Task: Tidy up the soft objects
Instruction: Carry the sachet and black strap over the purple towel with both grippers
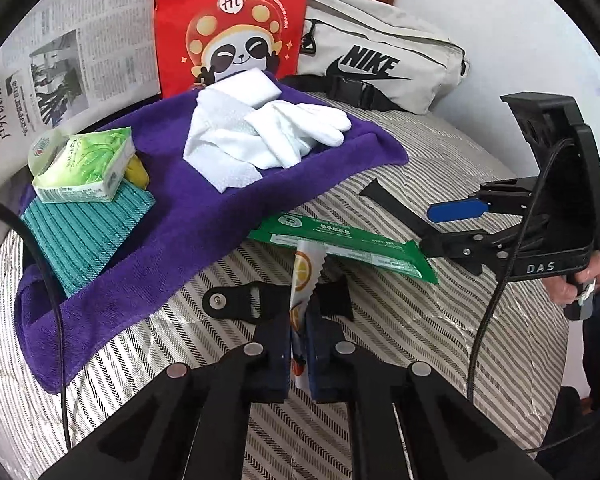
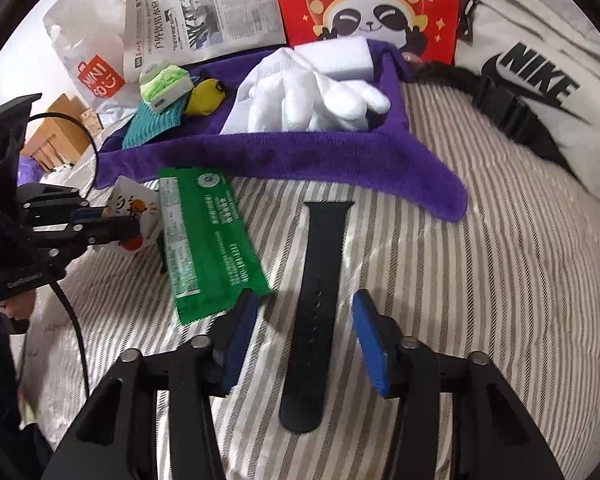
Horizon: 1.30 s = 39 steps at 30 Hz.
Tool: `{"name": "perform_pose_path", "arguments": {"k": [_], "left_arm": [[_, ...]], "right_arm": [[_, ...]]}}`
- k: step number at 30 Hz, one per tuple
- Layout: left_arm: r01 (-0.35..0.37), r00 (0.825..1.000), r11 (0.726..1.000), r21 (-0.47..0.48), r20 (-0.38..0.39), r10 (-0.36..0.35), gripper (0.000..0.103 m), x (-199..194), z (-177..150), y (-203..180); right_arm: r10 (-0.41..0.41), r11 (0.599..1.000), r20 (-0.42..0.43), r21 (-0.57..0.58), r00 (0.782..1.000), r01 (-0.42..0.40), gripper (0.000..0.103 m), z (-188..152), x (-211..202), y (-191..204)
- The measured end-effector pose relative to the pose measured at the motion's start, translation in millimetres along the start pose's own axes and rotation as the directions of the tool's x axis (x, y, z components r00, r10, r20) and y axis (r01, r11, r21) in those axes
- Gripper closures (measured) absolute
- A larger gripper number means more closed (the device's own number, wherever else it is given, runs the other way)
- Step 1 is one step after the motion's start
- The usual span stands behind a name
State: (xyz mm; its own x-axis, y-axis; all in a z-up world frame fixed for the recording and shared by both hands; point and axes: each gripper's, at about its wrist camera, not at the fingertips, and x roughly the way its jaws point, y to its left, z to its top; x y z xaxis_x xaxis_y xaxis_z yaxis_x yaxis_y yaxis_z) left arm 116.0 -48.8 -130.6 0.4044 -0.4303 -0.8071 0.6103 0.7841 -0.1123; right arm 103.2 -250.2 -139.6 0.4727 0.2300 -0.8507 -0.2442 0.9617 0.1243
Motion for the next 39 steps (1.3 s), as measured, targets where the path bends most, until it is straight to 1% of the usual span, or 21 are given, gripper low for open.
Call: {"name": "perform_pose_path", "arguments": {"k": [1,2,5,9,10,13,15,18,20,22,24,26,33,39], "left_arm": [[0.004,1.0,1.0,-0.004,0.0,-0.004,0.096,0,0,0],[0.005,1.0,1.0,-0.008,0.002,-0.005,0.096,1,0,1],[0.007,1.0,1.0,-0.015,0.006,-0.007,0.096,1,0,2],[0.007,1.0,1.0,-0.016,0.004,-0.007,0.096,-2,-3,1],[0.009,1.0,1.0,-0.017,0.004,-0.009,0.096,-2,-3,1],[0.012,1.0,1.0,-0.015,0.0,-0.012,0.096,1,-3,0],[0.014,1.0,1.0,-0.024,-0.004,-0.014,0.096,4,-2,1],[0.015,1.0,0.999,-0.033,-0.021,-0.016,0.096,11,-3,1],[0.023,0.999,0.999,-0.025,-0.026,-0.024,0.097,14,-5,-2],[0.02,1.0,0.999,-0.026,-0.02,-0.021,0.097,13,-7,-3],[0.017,1.0,0.999,-0.04,-0.012,-0.018,0.097,9,-7,0],[0.02,1.0,0.998,-0.058,0.004,-0.019,0.097,1,-7,6],[0.019,0.999,0.996,-0.091,0.043,-0.016,0.098,-20,-9,19],[0.013,0.997,0.994,-0.112,0.072,-0.005,0.098,-33,-5,25]], "right_arm": [[-0.049,0.999,0.006,-0.024,0.999,0.049,0.077,1,2,3],[-0.082,0.996,0.012,-0.042,0.997,0.083,0.081,1,3,4],[-0.097,0.994,0.013,-0.058,0.995,0.098,0.083,1,3,5],[-0.102,0.993,-0.003,-0.055,0.995,0.101,0.084,2,3,4],[-0.108,0.993,-0.007,-0.04,0.994,0.108,0.083,3,4,4],[-0.14,0.989,0.004,-0.058,0.99,0.14,0.081,6,8,9],[-0.136,0.99,0.018,-0.041,0.99,0.137,0.082,8,10,8],[-0.118,0.993,0.01,-0.026,0.993,0.118,0.082,11,11,4],[-0.126,0.991,0.014,-0.032,0.992,0.127,0.082,11,11,6],[-0.13,0.991,0.003,-0.038,0.992,0.13,0.083,12,11,8],[-0.103,0.994,-0.004,-0.019,0.995,0.103,0.083,13,8,5],[-0.103,0.995,0.0,-0.011,0.995,0.103,0.083,13,3,3],[-0.078,0.997,0.027,-0.007,0.997,0.078,0.083,15,-16,6],[-0.055,0.998,0.054,-0.017,0.997,0.056,0.083,24,-29,9]]}}
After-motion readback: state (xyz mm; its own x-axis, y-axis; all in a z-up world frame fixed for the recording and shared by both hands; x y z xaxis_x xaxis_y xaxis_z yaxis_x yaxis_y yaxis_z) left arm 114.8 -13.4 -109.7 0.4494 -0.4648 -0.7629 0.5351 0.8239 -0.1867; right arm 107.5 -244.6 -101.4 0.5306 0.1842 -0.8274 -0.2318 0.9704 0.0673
